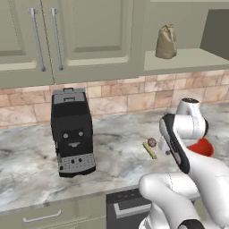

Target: Pick the egg and butter from the fridge and place them by the bowl for mixing.

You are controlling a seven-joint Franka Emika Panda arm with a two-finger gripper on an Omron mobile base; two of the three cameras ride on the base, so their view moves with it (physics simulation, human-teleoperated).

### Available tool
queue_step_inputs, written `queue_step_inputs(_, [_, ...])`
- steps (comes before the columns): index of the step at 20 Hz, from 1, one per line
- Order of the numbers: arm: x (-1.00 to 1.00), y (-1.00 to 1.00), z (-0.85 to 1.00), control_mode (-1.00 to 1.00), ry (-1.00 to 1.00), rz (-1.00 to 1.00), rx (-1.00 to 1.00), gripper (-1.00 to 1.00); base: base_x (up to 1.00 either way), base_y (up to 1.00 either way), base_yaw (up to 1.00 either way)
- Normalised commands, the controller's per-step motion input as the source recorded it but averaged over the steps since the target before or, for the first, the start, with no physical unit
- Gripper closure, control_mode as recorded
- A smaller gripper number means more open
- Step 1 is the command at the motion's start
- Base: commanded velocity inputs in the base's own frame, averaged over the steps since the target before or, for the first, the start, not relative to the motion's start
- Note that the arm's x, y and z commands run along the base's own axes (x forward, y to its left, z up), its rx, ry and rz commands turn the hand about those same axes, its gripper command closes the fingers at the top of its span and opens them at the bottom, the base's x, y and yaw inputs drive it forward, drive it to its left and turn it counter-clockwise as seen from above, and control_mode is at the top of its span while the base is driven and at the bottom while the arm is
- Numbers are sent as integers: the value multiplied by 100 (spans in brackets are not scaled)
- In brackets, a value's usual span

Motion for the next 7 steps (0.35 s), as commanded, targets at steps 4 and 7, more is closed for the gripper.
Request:
queue_step_inputs(4, [-70,-9,23,-100,-25,-2,0,-100,0,0,0])
queue_step_inputs(7, [-65,-4,31,-100,-20,0,0,-100,0,0,0])
